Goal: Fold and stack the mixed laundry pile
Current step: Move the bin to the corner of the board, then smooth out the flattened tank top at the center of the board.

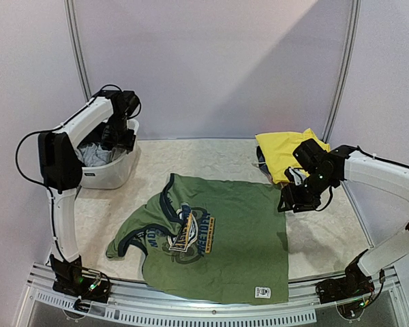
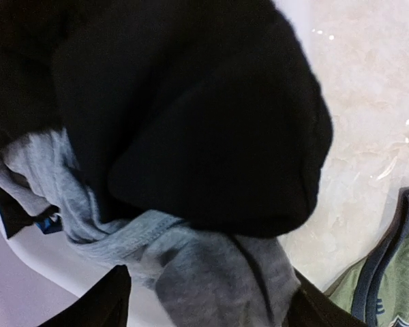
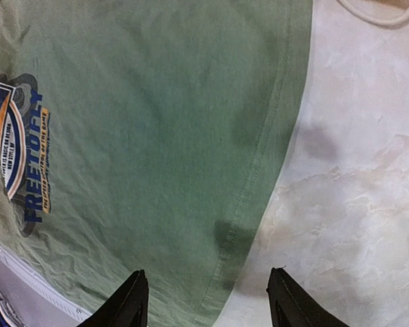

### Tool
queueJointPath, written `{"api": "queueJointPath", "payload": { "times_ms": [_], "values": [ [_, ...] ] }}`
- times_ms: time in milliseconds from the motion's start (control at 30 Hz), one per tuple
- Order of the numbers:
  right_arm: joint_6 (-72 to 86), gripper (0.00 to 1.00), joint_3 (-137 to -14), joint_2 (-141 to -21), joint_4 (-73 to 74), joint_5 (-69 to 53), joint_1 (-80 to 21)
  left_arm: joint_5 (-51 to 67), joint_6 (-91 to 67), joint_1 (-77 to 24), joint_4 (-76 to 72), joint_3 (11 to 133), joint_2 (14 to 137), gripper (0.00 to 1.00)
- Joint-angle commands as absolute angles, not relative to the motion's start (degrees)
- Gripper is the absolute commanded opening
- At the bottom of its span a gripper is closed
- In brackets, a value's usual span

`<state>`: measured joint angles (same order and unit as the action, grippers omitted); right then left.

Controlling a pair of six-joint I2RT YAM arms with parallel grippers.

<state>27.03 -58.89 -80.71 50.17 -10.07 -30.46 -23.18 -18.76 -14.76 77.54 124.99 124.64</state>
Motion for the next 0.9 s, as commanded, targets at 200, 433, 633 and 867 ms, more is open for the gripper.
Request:
{"api": "queueJointPath", "payload": {
  "times_ms": [200,433,633,867],
  "values": [
    [31.8,0.62,-49.4,-72.5,56.2,-15.9,-31.9,-25.8,-18.7,-17.6,85.1,129.9,112.6,0.9],
    [42.2,0.64,-43.5,-64.5,57.4,-20.1,-40.4,-27.5,-20.3,-27.1,87.9,122.9,104.3,0.89],
    [55.7,0.64,-41.3,-61.5,57.3,-18.3,-51.6,-24.6,-21.4,-35.4,85.0,110.7,96.7,0.87],
    [70.5,0.65,-40.3,-62.9,56.7,-16.5,-62.4,-18.6,-24.0,-39.6,80.2,100.5,91.6,0.85]
  ]
}}
